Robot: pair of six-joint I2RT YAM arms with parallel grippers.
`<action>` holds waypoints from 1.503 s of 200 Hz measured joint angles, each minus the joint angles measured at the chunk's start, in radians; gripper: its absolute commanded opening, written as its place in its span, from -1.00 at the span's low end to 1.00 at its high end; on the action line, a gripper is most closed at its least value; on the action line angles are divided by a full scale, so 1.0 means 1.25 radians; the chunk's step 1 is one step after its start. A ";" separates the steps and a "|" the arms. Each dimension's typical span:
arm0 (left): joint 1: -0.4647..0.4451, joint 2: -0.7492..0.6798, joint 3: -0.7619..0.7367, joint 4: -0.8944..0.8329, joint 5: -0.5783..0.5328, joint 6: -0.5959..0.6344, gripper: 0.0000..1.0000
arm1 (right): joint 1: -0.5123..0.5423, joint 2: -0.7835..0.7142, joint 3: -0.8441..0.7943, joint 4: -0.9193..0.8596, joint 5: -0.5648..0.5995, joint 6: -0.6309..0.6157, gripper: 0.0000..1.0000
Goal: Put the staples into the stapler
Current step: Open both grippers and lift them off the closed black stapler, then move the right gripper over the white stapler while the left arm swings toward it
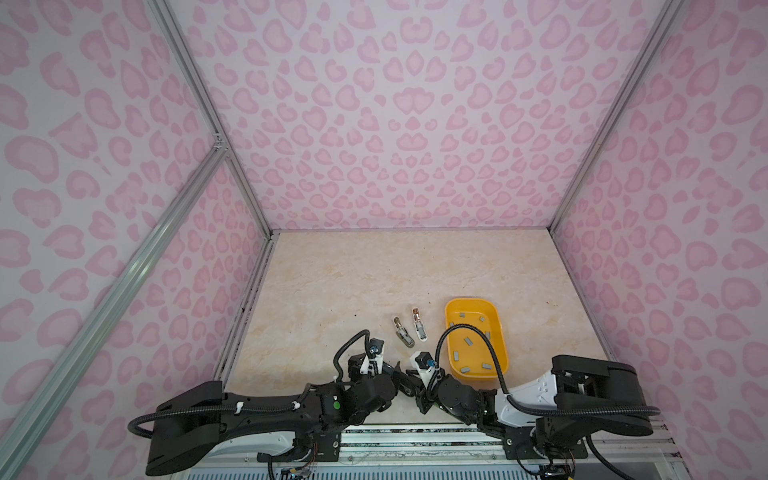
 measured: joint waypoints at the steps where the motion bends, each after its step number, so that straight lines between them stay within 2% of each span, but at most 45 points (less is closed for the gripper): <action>1: 0.000 0.004 0.001 0.001 0.000 -0.001 0.91 | 0.000 0.000 0.000 0.000 0.000 0.000 -0.63; 51: 0.000 0.072 0.014 0.037 -0.003 -0.016 0.91 | 0.007 0.004 -0.017 0.029 0.009 0.012 -0.63; 101: 0.000 0.036 0.002 0.041 -0.011 -0.019 0.91 | 0.025 0.026 -0.011 0.048 0.048 0.018 -0.64; 152: 0.000 0.022 -0.027 0.041 -0.014 -0.035 0.91 | 0.048 0.127 -0.014 0.168 0.080 0.046 -0.65; 185: 0.000 -0.011 -0.048 0.040 -0.020 -0.045 0.91 | 0.048 0.136 -0.035 0.216 0.082 0.065 -0.61; 204: 0.000 -0.048 -0.048 0.032 -0.027 -0.045 0.91 | 0.047 0.095 -0.031 0.169 0.081 0.067 -0.44; 229: 0.019 -0.126 -0.036 0.001 -0.034 -0.036 0.91 | 0.045 -0.004 0.025 -0.009 0.078 0.065 -0.26; 270: 0.180 -0.314 -0.030 -0.059 0.019 -0.008 0.90 | 0.042 -0.116 0.108 -0.220 0.077 0.053 0.20; 300: 0.287 -0.447 -0.020 -0.128 0.064 -0.004 0.91 | 0.050 -0.099 0.122 -0.302 0.061 0.055 0.30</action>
